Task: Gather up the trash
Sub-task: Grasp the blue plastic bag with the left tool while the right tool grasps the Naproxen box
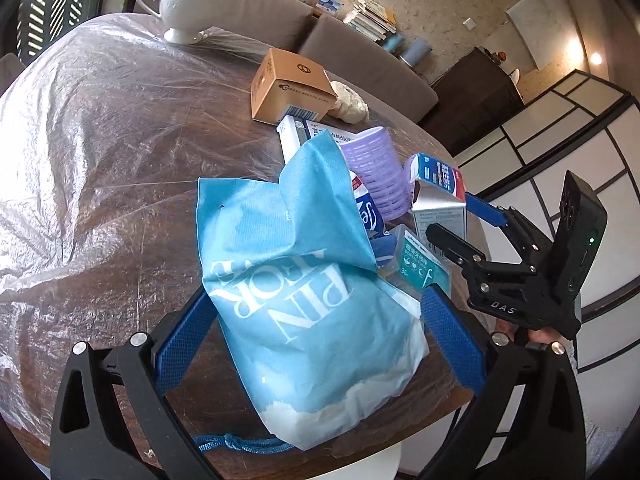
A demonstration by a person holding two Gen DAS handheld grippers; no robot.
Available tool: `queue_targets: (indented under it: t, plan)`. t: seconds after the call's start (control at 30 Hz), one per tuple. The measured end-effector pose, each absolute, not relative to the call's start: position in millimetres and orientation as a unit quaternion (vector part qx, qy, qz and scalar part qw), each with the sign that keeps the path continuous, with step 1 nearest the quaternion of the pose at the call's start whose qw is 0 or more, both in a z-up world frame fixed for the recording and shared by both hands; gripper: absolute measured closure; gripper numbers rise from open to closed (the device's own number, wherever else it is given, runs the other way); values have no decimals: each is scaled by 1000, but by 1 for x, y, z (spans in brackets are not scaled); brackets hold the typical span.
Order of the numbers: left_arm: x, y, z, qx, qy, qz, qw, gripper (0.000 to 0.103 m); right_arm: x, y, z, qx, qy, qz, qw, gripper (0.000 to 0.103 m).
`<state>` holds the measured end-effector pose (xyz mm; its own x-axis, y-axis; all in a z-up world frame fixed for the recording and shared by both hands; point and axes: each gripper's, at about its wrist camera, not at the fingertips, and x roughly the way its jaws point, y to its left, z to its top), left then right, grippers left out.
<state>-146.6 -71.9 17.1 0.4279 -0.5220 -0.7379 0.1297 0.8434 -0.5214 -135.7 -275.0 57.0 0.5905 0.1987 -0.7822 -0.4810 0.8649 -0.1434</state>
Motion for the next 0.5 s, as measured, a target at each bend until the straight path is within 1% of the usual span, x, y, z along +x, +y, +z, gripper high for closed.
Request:
queue_targets:
  t: [0.07, 0.1, 0.17, 0.2, 0.33, 0.4, 0.5]
  plan:
    - [-146, -77, 17, -185, 499, -200, 823, 11, -136, -273, 55, -177, 410, 191, 874, 43]
    - [-145, -78, 17, -180, 499, -200, 824, 14, -137, -273, 55, -179, 408, 189, 875, 43]
    - [-145, -80, 18, -170, 498, -202, 826, 25, -140, -273, 56, -177, 406, 191, 876, 47]
    - [-145, -80, 18, -168, 497, -204, 826, 25, -141, -273, 57, -174, 403, 190, 878, 48]
    - [-148, -80, 23, -157, 490, -207, 832, 36, -147, -278, 66, -158, 396, 184, 886, 53]
    - [-148, -78, 25, -155, 486, -206, 835, 39, -150, -281, 72, -146, 392, 184, 889, 57]
    - [-151, -76, 28, -151, 482, -202, 839, 40, -155, -282, 78, -134, 389, 189, 892, 57]
